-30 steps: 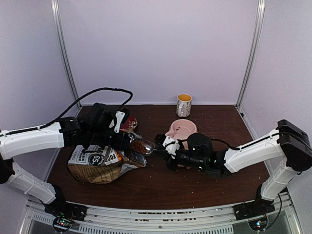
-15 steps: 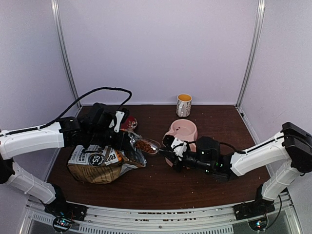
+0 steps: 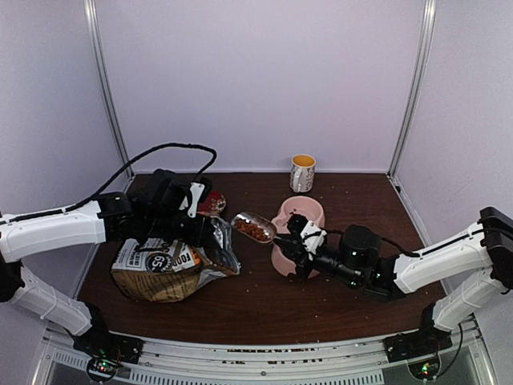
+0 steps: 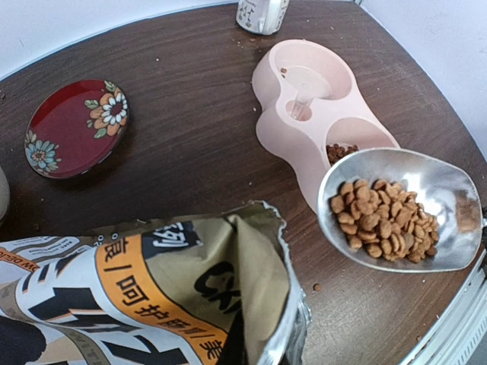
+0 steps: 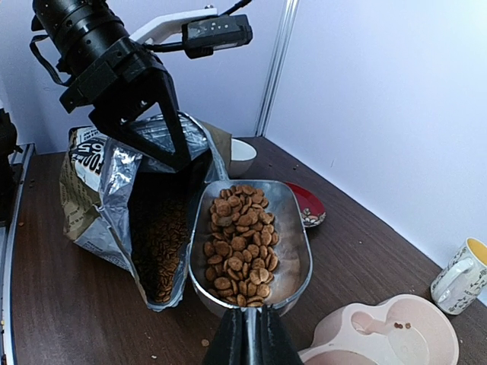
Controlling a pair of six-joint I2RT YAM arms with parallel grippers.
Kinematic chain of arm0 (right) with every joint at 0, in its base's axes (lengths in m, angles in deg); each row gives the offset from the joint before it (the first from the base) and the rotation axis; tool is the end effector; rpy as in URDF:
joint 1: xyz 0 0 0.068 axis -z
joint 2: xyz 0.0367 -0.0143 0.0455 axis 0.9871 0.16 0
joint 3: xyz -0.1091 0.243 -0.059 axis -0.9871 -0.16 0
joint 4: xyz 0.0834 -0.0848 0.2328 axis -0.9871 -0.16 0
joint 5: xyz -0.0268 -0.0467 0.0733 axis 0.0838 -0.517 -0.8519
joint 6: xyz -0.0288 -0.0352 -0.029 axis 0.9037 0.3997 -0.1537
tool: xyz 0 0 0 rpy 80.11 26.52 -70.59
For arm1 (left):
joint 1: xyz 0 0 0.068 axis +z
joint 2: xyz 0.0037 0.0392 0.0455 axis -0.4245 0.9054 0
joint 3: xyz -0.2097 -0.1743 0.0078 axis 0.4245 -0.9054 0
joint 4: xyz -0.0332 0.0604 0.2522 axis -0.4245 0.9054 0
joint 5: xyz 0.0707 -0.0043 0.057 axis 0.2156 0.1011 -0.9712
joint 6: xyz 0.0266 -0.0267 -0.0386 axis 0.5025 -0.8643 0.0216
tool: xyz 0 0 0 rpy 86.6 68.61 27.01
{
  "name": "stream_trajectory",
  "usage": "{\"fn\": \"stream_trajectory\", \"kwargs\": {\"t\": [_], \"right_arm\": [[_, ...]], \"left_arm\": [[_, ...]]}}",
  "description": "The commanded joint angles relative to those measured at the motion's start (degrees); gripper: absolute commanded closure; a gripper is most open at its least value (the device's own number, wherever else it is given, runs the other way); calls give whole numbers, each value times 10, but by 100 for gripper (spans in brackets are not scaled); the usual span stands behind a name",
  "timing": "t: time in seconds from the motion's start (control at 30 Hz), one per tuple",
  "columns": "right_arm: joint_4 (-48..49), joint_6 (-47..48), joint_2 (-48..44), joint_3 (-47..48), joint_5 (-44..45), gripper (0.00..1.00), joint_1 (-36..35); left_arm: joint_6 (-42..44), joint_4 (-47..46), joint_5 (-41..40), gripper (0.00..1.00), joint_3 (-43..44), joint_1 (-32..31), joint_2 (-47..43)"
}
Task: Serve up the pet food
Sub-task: Collect the pet food from the pet food bag, then place the pet food in the pet food bowl.
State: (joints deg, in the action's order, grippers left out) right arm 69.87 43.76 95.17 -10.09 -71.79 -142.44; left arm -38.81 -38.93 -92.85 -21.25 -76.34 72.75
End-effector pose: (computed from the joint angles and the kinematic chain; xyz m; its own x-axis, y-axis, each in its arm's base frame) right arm 0.1397 0.2574 0.2130 0.1361 -0.1519 -0.9790 -0.8602 0.4720 -0.1929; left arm 0.1812 -0.2177 0.2826 -0.7191 0.0766 -0.6907 0.3900 0.8671 -0.3098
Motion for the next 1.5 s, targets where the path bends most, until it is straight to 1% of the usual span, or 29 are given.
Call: {"fn": "stream_trajectory", "kwargs": {"t": [0.0, 0.13, 0.3, 0.4, 0.53, 0.8, 1.07, 1.23, 1.47], "right_arm": [[38, -10, -29, -16, 40, 100, -2], [44, -12, -37, -20, 71, 100, -2], [57, -22, -39, -25, 139, 100, -2], [41, -26, -39, -20, 176, 100, 0], [24, -28, -43, -21, 199, 100, 1], [-29, -62, -84, -49, 206, 100, 7], [-129, -109, -152, -78, 160, 100, 20], [-199, -133, -196, -89, 154, 100, 22], [-244, -166, -245, -110, 149, 100, 28]], "left_arm": [[8, -76, -14, 100, 34, 3, -2], [7, -76, -13, 100, 35, 3, 3], [4, -72, -18, 100, 25, 3, -5], [1, -69, -23, 100, 17, 3, -13], [-2, -67, -29, 100, 8, 3, -21], [4, -69, -28, 100, 4, 3, -21], [25, -67, -27, 100, 19, 3, -8], [34, -69, -31, 100, 23, 3, -1], [38, -66, -38, 100, 17, 3, -1]]}}
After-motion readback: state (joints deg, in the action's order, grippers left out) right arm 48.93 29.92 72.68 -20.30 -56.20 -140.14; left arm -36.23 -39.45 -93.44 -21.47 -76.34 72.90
